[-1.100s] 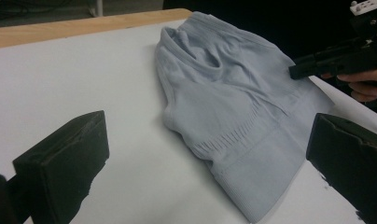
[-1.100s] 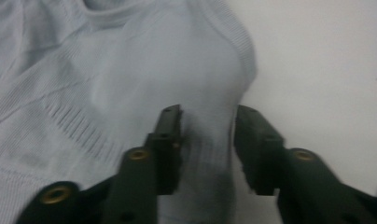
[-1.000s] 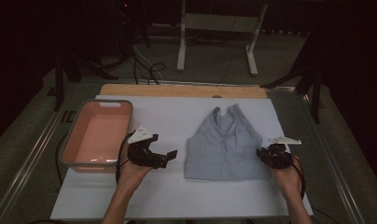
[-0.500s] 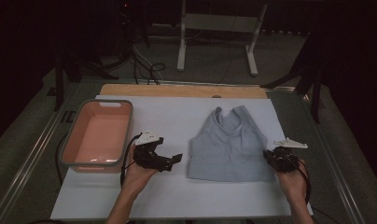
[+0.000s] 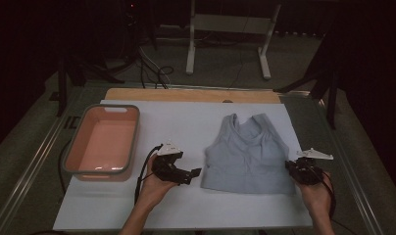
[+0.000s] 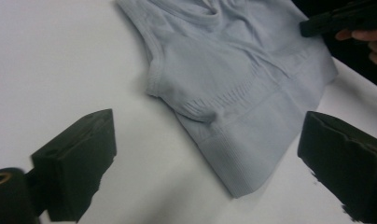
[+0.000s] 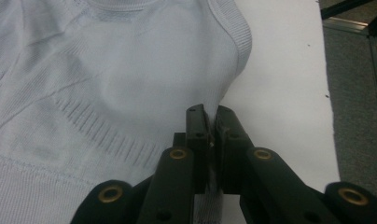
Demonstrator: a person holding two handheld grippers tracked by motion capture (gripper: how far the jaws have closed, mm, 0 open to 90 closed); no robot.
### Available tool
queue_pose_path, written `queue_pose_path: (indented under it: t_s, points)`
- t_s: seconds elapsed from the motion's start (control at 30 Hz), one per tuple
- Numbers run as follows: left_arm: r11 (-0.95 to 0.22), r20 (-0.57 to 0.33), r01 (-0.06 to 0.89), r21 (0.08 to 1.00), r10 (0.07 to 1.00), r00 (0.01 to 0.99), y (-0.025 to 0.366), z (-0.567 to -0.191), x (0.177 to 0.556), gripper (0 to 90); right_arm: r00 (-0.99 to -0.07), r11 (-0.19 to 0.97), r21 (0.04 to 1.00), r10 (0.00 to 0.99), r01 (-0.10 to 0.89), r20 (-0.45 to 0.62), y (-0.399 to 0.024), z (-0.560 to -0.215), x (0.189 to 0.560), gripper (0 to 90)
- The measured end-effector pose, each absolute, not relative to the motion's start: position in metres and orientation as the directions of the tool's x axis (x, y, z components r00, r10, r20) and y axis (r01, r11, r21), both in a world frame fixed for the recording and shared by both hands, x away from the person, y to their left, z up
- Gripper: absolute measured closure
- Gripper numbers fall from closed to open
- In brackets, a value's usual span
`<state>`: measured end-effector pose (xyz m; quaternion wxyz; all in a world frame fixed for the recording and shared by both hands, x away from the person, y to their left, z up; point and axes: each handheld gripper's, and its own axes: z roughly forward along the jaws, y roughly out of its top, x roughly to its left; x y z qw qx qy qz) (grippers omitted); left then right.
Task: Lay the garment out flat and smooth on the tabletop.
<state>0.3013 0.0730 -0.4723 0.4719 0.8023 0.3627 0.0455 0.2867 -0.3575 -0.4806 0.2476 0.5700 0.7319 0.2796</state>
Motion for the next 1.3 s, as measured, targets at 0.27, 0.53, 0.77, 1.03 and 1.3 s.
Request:
queue_pose_path:
  t_s: [0.27,0.53,0.77,1.03,1.3]
  points:
    - [-0.314,-0.254,0.548,0.776,0.640,0.726,0.060,-0.479,0.301,18.1,-0.203,0.177,0.689,0.978,0.703,-0.045,-0.368,-0.480,0.281,85.1]
    - [-0.335,-0.271,0.548,0.767,0.605,0.749,0.044,-0.483,0.299,25.4,-0.194,0.172,0.683,0.980,0.710,-0.045,-0.375,-0.481,0.279,84.9]
    - [-0.356,-0.284,0.556,0.751,0.585,0.759,0.028,-0.491,0.301,31.5,-0.193,0.174,0.678,0.980,0.714,-0.048,-0.377,-0.483,0.277,84.8]
    - [-0.351,-0.303,0.565,0.747,0.577,0.759,0.014,-0.496,0.302,32.9,-0.166,0.166,0.669,0.984,0.724,-0.063,-0.382,-0.484,0.272,84.9]
    - [-0.369,-0.307,0.572,0.732,0.570,0.762,-0.001,-0.502,0.305,35.7,-0.148,0.146,0.670,0.988,0.728,-0.054,-0.390,-0.484,0.265,82.1]
